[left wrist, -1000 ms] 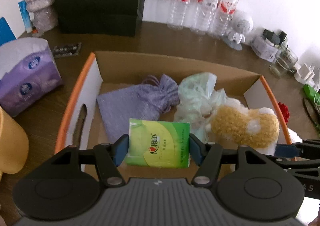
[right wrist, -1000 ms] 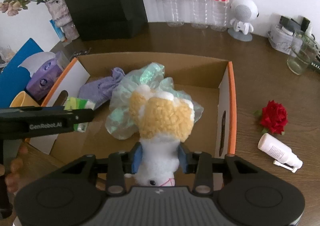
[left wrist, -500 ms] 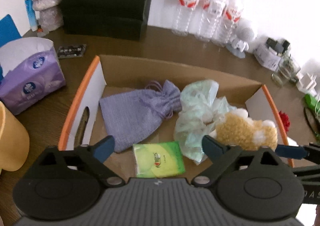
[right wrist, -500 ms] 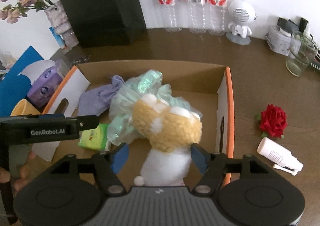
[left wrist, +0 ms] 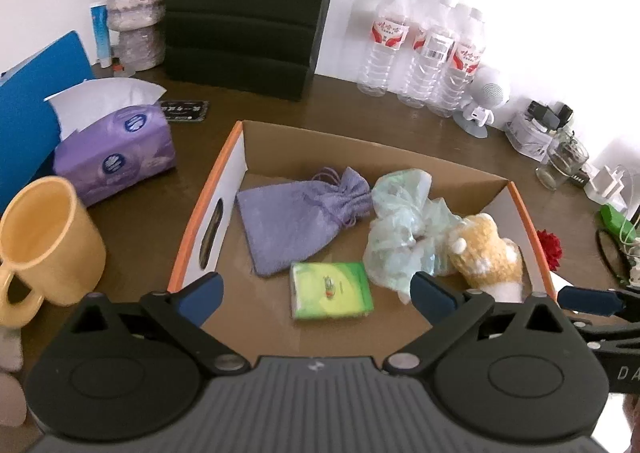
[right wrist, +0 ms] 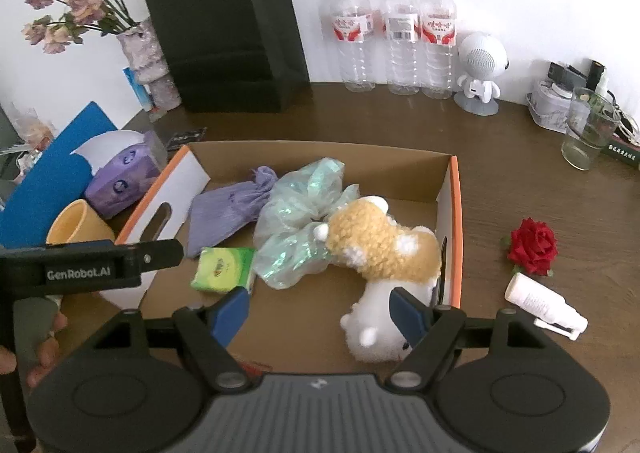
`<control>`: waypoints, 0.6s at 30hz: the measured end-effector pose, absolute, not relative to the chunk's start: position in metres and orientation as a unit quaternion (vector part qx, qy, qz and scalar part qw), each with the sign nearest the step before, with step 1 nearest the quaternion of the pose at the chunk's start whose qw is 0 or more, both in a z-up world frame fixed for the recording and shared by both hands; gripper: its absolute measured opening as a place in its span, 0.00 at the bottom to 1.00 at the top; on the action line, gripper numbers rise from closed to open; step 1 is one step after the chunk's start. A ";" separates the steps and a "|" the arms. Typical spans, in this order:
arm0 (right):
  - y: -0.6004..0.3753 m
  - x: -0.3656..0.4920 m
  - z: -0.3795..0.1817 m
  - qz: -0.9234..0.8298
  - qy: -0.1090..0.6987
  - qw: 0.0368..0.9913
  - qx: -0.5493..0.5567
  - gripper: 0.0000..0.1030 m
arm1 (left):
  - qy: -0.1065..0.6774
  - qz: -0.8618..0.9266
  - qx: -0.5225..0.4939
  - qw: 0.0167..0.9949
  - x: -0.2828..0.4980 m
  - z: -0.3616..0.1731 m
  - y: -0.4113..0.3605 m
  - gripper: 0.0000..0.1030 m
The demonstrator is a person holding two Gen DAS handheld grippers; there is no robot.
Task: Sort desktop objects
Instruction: 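Withdraw both tools from the box toward the rose and spray bottle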
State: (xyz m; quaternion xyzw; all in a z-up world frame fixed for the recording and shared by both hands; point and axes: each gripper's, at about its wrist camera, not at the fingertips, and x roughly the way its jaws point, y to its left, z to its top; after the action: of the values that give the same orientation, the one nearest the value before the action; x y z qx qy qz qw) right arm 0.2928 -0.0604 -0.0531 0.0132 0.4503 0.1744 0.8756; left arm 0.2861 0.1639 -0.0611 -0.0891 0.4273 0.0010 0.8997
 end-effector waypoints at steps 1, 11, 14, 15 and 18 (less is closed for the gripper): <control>-0.061 0.289 -0.051 0.175 0.448 0.877 0.014 0.74 | 0.427 0.000 -0.090 0.900 0.281 -0.060 0.164 0.99; -0.097 0.237 -0.032 0.153 0.435 0.887 0.033 0.76 | 0.418 -0.021 -0.111 0.901 0.231 -0.037 0.145 1.00; -0.115 0.225 -0.032 0.139 0.444 0.885 0.040 0.76 | 0.418 -0.024 -0.109 0.902 0.219 -0.032 0.131 1.00; -0.119 0.221 -0.032 0.135 0.448 0.883 0.038 0.76 | 0.418 -0.023 -0.107 0.902 0.215 -0.031 0.126 1.00; -0.131 0.209 -0.032 0.135 0.457 0.878 0.028 0.79 | 0.424 -0.018 -0.101 0.900 0.206 -0.029 0.111 1.00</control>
State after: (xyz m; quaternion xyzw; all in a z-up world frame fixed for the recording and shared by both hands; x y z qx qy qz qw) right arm 0.2094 -0.1309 -0.0323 0.0276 0.4574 0.1355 0.8784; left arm 0.2060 0.1113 -0.0291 -0.1005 0.4239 -0.0178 0.8999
